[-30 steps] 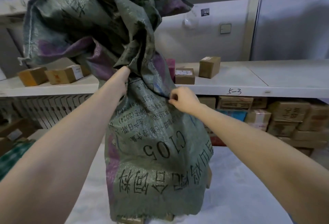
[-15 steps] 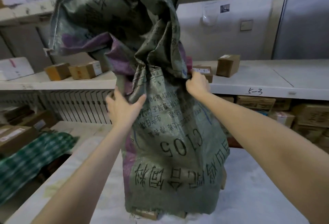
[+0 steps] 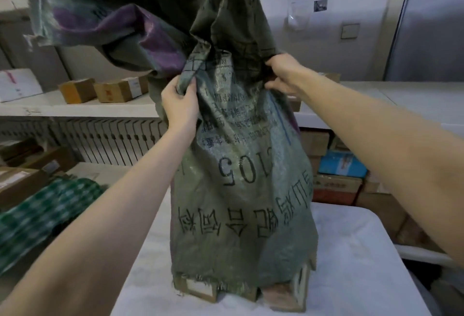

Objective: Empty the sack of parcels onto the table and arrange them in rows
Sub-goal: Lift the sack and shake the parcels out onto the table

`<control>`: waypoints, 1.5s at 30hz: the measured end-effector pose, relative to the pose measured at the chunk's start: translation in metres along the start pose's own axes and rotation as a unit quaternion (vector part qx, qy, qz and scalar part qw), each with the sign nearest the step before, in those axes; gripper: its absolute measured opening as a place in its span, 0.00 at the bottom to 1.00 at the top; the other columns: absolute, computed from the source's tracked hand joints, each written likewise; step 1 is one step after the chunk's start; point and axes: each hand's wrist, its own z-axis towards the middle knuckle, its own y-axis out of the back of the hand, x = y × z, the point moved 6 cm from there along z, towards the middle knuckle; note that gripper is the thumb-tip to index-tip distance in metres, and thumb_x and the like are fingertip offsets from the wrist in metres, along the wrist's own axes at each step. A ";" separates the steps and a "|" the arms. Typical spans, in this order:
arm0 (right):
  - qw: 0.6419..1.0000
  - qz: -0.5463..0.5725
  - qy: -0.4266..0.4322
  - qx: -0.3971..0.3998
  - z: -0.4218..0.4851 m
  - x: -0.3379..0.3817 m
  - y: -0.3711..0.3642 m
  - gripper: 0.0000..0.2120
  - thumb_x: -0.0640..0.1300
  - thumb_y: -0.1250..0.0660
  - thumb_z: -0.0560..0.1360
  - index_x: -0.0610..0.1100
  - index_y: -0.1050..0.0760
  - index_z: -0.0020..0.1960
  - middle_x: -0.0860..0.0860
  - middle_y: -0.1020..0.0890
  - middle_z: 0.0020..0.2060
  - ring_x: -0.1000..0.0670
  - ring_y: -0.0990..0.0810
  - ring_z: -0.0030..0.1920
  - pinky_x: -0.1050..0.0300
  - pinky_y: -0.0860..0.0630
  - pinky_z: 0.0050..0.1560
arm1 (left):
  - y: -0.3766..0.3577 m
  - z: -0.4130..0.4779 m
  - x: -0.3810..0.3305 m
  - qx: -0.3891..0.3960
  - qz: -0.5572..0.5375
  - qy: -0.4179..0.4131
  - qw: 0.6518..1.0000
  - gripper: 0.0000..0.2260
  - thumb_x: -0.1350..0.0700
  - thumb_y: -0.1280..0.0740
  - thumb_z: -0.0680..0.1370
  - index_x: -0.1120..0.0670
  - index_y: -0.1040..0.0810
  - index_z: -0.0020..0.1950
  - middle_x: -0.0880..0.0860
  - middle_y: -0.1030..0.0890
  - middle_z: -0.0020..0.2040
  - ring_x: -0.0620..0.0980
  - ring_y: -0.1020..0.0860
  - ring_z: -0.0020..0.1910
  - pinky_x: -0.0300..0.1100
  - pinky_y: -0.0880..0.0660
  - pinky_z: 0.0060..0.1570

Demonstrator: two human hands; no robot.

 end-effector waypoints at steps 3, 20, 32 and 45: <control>0.998 0.061 -0.003 -0.010 0.006 -0.002 0.002 0.21 0.34 0.48 0.80 0.37 0.37 0.73 0.41 0.31 0.71 0.42 0.32 0.70 0.38 0.37 0.71 | -0.003 0.003 -0.008 0.008 -0.019 -0.032 0.999 0.09 0.59 0.37 0.81 0.51 0.25 0.41 0.45 0.27 0.36 0.38 0.31 0.35 0.27 0.33 0.39; 0.980 0.181 0.081 -0.023 -0.014 0.023 0.030 0.13 0.30 0.49 0.78 0.42 0.30 0.53 0.40 0.25 0.62 0.41 0.28 0.65 0.39 0.33 0.69 | -0.025 0.030 -0.053 0.012 -0.089 -0.057 0.994 0.03 0.60 0.36 0.80 0.53 0.24 0.48 0.46 0.22 0.43 0.39 0.24 0.44 0.29 0.29 0.50; 0.987 -0.140 0.058 0.045 -0.036 -0.041 0.026 0.32 0.42 0.29 0.73 0.41 0.39 0.74 0.45 0.26 0.63 0.47 0.28 0.65 0.55 0.31 0.66 | -0.040 -0.017 0.026 0.211 0.095 0.057 0.971 0.25 0.45 0.25 0.70 0.53 0.26 0.63 0.50 0.21 0.57 0.48 0.23 0.58 0.42 0.26 0.58; 0.884 -0.458 0.015 0.093 -0.076 -0.115 -0.003 0.57 0.59 0.20 0.60 0.47 0.52 0.76 0.41 0.37 0.74 0.40 0.35 0.72 0.47 0.34 0.69 | -0.002 -0.065 0.066 0.200 0.314 0.118 0.921 0.37 0.41 0.22 0.65 0.51 0.29 0.70 0.53 0.23 0.66 0.54 0.27 0.67 0.51 0.28 0.66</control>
